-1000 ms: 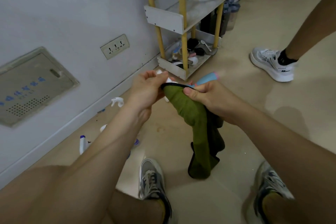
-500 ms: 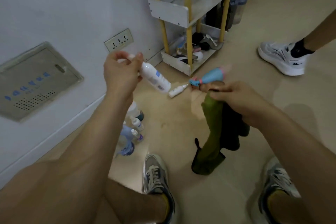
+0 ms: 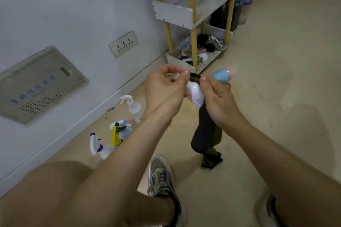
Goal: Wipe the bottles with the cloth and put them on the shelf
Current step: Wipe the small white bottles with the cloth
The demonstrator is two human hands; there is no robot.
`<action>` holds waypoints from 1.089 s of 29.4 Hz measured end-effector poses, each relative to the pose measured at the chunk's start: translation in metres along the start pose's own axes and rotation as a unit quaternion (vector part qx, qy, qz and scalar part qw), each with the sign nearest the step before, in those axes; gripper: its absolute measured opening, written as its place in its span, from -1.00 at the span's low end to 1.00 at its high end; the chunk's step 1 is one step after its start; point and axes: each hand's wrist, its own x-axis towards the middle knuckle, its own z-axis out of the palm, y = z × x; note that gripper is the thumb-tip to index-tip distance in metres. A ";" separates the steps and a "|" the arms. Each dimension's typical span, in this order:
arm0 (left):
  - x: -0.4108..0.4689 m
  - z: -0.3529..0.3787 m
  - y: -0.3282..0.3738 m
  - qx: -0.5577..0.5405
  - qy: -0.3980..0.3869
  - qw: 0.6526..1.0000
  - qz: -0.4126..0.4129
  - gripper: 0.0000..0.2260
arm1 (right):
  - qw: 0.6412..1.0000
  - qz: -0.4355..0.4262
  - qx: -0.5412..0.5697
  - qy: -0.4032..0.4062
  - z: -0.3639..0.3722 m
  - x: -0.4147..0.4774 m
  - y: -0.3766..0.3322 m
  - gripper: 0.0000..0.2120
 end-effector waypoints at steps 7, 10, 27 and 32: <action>0.002 -0.003 0.004 -0.150 -0.037 0.988 -0.002 -0.92 | 0.881 0.310 0.353 0.050 -0.012 0.010 0.011 -0.66; 0.011 -0.011 -0.002 -0.169 -0.084 0.980 -0.061 -0.95 | 0.849 0.303 0.430 0.045 -0.021 0.013 0.014 -0.66; -0.011 -0.005 -0.036 0.095 -0.348 0.931 -0.052 -0.62 | 0.799 0.297 0.501 0.150 -0.011 0.028 0.019 -0.52; -0.012 0.006 -0.045 0.257 -0.233 0.932 0.101 -0.62 | 0.849 0.310 0.424 0.053 0.016 0.011 0.015 -0.50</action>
